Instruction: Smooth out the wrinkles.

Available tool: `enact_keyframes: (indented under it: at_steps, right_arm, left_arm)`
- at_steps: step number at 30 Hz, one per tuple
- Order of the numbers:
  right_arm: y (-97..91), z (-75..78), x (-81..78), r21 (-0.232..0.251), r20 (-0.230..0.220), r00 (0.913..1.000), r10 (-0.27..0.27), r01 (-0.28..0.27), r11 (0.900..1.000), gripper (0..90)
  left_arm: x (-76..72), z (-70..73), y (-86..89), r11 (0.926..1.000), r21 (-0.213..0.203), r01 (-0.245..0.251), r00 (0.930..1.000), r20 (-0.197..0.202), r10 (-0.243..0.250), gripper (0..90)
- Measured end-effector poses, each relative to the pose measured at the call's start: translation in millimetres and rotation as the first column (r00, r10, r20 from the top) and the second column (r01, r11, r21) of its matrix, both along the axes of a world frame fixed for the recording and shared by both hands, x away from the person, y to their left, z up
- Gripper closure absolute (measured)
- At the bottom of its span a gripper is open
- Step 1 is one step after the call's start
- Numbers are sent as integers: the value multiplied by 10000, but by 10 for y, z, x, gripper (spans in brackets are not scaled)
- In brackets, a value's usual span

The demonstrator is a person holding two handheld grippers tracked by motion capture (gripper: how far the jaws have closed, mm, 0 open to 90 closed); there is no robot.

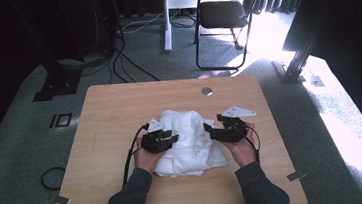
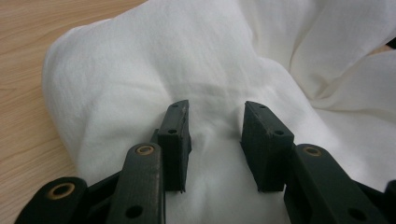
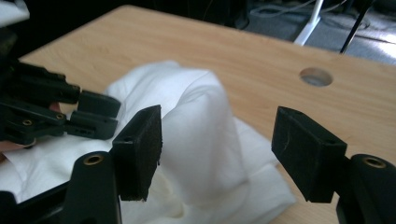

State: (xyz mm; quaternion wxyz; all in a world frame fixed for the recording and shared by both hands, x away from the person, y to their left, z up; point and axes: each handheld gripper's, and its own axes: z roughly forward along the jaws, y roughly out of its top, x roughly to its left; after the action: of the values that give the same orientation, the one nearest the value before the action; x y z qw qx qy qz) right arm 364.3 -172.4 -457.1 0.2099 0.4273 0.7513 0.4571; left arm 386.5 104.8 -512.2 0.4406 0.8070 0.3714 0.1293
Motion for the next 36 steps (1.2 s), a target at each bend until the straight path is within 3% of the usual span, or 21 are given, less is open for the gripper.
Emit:
enact_keyframes:
  at_steps: [3,6,9,11,13,14,18,20,23,28,29,32,36]
  right_arm:
    - [82,-173,113,-353,-643,9977,196,-219,9991,434]
    - [47,-349,203,-605,-1098,9939,-110,44,9982,638]
    - [-96,-490,272,-866,-1470,9831,-1088,967,9915,747]
    - [-214,-569,304,-839,-1969,9665,-1648,1509,9850,698]
    - [-291,-603,287,-1019,-2102,9568,-2007,1827,9779,629]
    - [-320,-593,258,-958,-2085,9555,-2087,1924,9766,599]
    - [-375,-428,47,-516,-1291,9688,-2115,2064,9771,526]
    - [-377,-338,-108,23,-871,9817,-1692,1700,9854,526]
    - [-273,-313,-322,738,-709,9974,-97,150,9972,511]
    - [-64,-407,-360,721,-960,9941,501,-432,9965,521]
    - [-30,-430,-341,514,-1055,9932,489,-437,9977,573]
    - [7,-456,-358,223,-1374,9875,774,-751,9969,838]
    - [-81,-377,-565,274,-1316,9877,849,-820,9963,875]
  left_arm:
    - [6,-19,2,10000,-12,-6,10000,-39,6,626]
    - [12,-38,13,10000,-63,6,9999,-118,-7,628]
    - [8,-53,14,10000,-51,35,9999,-101,-35,628]
    - [8,-56,14,9999,-95,31,9999,-111,-32,628]
    - [6,-59,8,10000,-95,6,9999,-104,-7,628]
    - [4,-58,5,10000,-63,-3,10000,-95,3,627]
    - [-9,-59,4,9999,-103,-86,10000,-31,85,620]
    - [-13,-62,5,9997,-189,-125,9999,-32,124,618]
    - [-16,-61,-1,9997,-161,-167,9999,-10,167,616]
    - [-28,-66,-10,9994,-164,-302,9995,22,302,616]
    - [-32,-66,-12,9994,-143,-319,9995,32,319,616]
    - [-36,-69,-13,9992,-114,-371,9993,59,372,618]
    - [-45,-68,-20,9990,-126,-435,9990,58,436,621]
